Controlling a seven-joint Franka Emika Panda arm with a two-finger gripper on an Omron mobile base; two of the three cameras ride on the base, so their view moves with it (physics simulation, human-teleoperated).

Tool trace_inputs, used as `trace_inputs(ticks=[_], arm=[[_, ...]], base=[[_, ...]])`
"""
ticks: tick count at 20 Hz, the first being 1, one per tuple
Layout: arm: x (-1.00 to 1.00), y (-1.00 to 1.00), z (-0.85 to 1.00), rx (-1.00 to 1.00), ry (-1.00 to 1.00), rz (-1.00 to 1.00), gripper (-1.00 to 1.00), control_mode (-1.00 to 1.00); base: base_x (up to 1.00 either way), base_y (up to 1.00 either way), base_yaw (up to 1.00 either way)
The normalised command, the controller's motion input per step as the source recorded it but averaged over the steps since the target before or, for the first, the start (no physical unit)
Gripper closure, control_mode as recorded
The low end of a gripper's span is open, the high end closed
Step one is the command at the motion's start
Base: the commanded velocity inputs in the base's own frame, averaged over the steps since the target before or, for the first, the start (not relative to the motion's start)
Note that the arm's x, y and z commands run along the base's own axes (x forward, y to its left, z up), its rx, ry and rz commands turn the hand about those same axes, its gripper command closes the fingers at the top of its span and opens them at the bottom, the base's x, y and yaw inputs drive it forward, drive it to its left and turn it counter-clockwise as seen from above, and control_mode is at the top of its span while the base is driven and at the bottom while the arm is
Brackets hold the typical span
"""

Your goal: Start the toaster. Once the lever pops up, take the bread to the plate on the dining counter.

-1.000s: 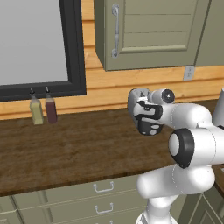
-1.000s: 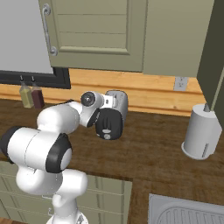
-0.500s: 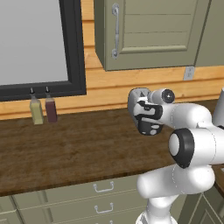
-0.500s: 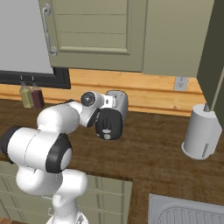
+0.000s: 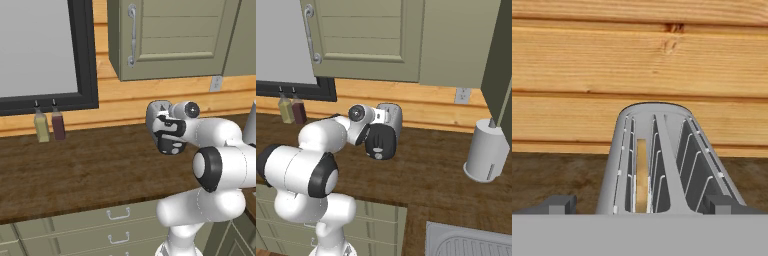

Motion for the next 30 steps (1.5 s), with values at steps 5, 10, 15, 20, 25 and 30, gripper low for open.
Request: trace_inputs(ticks=[5, 10, 15, 20, 25, 30], arm=[[0.0, 0.0, 0.0, 0.0, 0.0, 0.0, -1.0, -1.0], [0.0, 0.0, 0.0, 0.0, 0.0, 0.0, -1.0, -1.0], [0.0, 0.0, 0.0, 0.0, 0.0, 0.0, -1.0, -1.0], [0.0, 0.0, 0.0, 0.0, 0.0, 0.0, -1.0, -1.0], [0.0, 0.0, 0.0, 0.0, 0.0, 0.0, -1.0, -1.0], [0.0, 0.0, 0.0, 0.0, 0.0, 0.0, -1.0, -1.0]], base=[[0.0, 0.0, 0.0], [0.0, 0.0, 0.0], [0.0, 0.0, 0.0], [0.0, 0.0, 0.0], [0.0, 0.0, 0.0], [0.0, 0.0, 0.0]])
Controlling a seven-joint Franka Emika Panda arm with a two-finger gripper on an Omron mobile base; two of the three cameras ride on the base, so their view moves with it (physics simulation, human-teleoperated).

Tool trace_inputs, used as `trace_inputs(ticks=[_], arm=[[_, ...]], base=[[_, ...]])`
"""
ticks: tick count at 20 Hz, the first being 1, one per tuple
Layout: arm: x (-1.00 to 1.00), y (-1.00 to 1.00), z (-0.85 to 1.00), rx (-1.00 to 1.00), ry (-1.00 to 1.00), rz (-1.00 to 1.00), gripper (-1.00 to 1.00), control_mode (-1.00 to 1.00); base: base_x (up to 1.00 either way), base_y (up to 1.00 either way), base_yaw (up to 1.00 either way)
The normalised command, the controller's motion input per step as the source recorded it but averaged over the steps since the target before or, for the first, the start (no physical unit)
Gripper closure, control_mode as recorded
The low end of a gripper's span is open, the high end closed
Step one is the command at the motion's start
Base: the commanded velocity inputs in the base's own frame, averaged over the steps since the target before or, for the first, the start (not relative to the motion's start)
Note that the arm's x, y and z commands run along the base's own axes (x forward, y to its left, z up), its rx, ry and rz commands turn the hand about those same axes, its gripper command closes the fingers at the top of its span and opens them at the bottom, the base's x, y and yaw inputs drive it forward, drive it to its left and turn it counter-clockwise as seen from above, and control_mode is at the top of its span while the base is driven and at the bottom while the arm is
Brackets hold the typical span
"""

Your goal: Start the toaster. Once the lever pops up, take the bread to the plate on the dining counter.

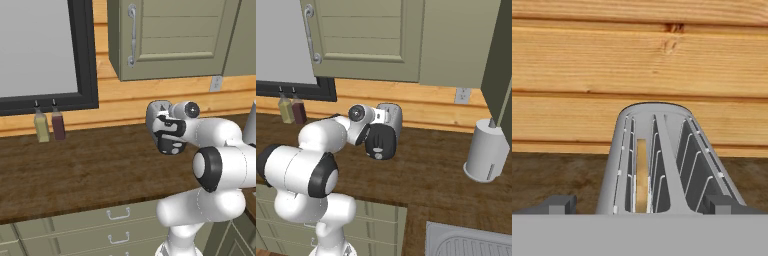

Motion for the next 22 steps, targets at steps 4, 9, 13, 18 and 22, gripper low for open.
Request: trace_inputs(ticks=[4, 9, 13, 18, 22], arm=[[0.0, 0.0, 0.0, 0.0, 0.0, 0.0, -1.0, -1.0], [0.0, 0.0, 0.0, 0.0, 0.0, 0.0, -1.0, -1.0], [0.0, 0.0, 0.0, 0.0, 0.0, 0.0, -1.0, -1.0], [0.0, 0.0, 0.0, 0.0, 0.0, 0.0, -1.0, -1.0], [0.0, 0.0, 0.0, 0.0, 0.0, 0.0, -1.0, -1.0]], base=[[0.0, 0.0, 0.0], [0.0, 0.0, 0.0], [0.0, 0.0, 0.0], [0.0, 0.0, 0.0], [0.0, 0.0, 0.0]])
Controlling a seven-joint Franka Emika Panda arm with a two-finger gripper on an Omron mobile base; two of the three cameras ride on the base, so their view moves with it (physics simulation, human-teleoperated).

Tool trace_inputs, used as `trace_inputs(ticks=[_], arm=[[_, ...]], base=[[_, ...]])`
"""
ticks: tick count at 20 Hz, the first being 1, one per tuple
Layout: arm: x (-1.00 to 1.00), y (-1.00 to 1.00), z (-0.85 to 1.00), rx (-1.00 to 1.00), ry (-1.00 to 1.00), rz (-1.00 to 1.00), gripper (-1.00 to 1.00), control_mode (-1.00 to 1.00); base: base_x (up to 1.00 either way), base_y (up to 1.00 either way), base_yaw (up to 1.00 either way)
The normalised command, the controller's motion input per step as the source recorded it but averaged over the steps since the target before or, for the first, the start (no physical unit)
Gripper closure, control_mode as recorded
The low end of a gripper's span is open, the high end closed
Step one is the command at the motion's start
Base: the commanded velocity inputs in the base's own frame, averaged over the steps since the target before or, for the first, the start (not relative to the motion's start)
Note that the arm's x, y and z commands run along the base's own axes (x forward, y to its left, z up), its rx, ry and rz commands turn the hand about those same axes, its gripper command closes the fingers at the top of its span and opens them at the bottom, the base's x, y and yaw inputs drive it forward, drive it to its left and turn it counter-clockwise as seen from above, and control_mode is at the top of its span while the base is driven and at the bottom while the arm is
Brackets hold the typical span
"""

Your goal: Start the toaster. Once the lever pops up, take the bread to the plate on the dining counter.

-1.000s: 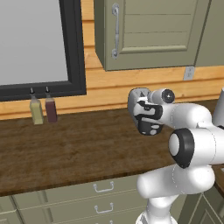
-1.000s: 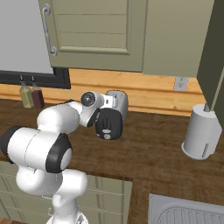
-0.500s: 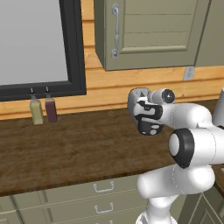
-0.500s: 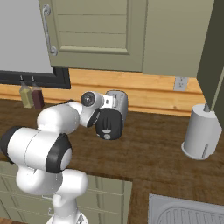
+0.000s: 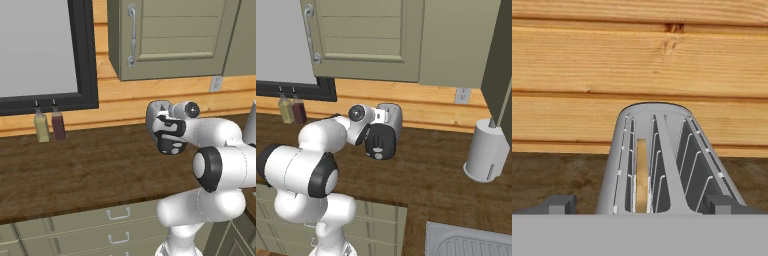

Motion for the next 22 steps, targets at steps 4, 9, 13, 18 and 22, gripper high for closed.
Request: trace_inputs(ticks=[4, 9, 13, 18, 22], arm=[[0.0, 0.0, 0.0, 0.0, 0.0, 0.0, -1.0, -1.0], [0.0, 0.0, 0.0, 0.0, 0.0, 0.0, -1.0, -1.0], [0.0, 0.0, 0.0, 0.0, 0.0, 0.0, -1.0, -1.0], [0.0, 0.0, 0.0, 0.0, 0.0, 0.0, -1.0, -1.0], [0.0, 0.0, 0.0, 0.0, 0.0, 0.0, -1.0, -1.0]], base=[[0.0, 0.0, 0.0], [0.0, 0.0, 0.0], [0.0, 0.0, 0.0], [0.0, 0.0, 0.0], [0.0, 0.0, 0.0]])
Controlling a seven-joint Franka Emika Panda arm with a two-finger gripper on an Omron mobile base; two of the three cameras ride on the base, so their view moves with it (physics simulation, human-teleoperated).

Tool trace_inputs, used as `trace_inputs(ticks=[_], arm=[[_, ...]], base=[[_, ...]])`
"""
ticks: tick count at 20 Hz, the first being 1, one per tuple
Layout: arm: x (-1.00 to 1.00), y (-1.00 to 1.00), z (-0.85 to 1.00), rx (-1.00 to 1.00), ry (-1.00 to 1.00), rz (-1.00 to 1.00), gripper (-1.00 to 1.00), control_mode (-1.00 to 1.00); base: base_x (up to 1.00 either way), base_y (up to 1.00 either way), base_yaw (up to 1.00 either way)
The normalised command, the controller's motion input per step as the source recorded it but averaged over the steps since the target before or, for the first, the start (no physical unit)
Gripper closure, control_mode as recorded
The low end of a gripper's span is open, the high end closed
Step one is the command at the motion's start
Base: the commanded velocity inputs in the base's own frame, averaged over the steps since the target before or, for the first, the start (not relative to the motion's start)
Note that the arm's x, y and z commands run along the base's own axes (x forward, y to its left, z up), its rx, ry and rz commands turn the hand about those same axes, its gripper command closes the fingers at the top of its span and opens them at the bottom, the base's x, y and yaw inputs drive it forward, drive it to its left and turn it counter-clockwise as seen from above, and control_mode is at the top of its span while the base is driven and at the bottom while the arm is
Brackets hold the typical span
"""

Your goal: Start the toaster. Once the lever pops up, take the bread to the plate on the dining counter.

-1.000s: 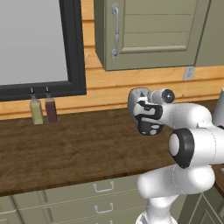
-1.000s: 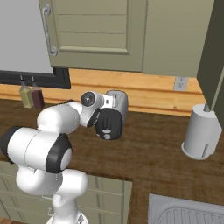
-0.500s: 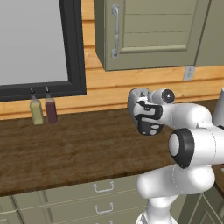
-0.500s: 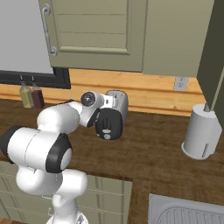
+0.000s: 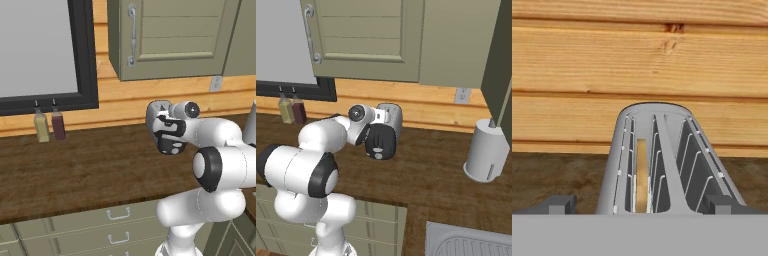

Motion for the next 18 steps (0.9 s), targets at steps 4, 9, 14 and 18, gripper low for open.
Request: trace_inputs(ticks=[4, 9, 14, 18], arm=[[0.0, 0.0, 0.0, 0.0, 0.0, 0.0, -1.0, -1.0], [0.0, 0.0, 0.0, 0.0, 0.0, 0.0, -1.0, -1.0], [0.0, 0.0, 0.0, 0.0, 0.0, 0.0, -1.0, -1.0], [0.0, 0.0, 0.0, 0.0, 0.0, 0.0, -1.0, -1.0]], base=[[0.0, 0.0, 0.0], [0.0, 0.0, 0.0], [0.0, 0.0, 0.0], [0.0, 0.0, 0.0]])
